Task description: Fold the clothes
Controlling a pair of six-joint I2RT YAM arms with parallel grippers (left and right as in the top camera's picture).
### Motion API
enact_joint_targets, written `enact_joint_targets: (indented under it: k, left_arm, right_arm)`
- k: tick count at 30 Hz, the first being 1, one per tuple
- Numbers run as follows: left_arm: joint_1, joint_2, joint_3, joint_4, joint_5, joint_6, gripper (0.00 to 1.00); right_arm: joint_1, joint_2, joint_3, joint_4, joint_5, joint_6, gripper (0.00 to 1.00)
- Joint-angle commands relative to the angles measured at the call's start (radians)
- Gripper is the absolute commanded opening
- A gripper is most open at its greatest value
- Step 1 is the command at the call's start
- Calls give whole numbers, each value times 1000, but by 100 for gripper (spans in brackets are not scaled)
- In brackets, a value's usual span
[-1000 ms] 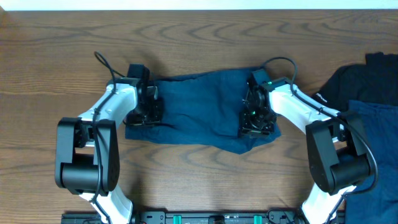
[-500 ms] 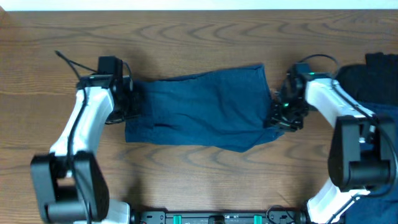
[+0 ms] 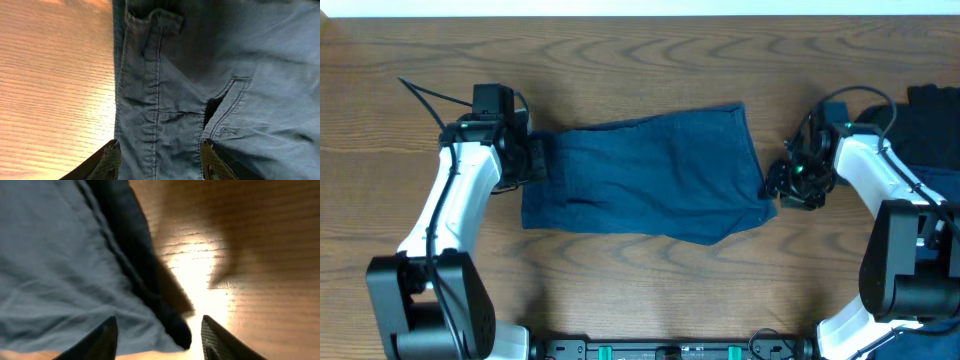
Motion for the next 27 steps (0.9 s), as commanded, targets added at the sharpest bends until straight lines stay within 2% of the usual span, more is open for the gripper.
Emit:
enact_joint_targets:
  k: [1,3,4,6,8,10,12,13,16,17,20,24,27]
  left_arm:
    - [2,45,15,-2,2,4,54]
    - [2,66,15,-2,2,6,53]
    - [2,75,15,-2,2,6,51]
    - [2,86,15,-2,2,6,47]
    - [2,92,15,4,2,7,40]
    - [3,92,15,6,1,7,26]
    - [5,92,15,7,1,7,9]
    - [5,92,15,11,1,6,6]
    - [4,92,15,26,3,6,6]
    - [4,92,15,33,6,6,8]
    - [3,92,15,49,42,6,35]
    - [2,94,15,103,180,61,50]
    - [2,94,15,148,186,86,61]
  right_arm:
    - [7,7,-66,52,-117,-18,35]
    - [16,7,-89,84,-227,-46,6]
    - [17,6,-87,83,-234,-46,1]
    - [14,-2,-77,67,-187,-43,1]
    - [1,-18,-50,14,-25,3,1]
    - [-14,-37,-13,-60,181,68,1]
    - [-24,-50,16,-109,291,101,1]
    - [-26,-57,26,-119,289,117,1]
    - [-24,-72,27,-116,271,116,1]
    - [-22,-73,27,-116,271,114,1]
    - [-17,-73,27,-115,271,113,1]
    - [-15,-73,27,-107,271,113,1]
    - [-15,-73,27,-107,270,113,1]
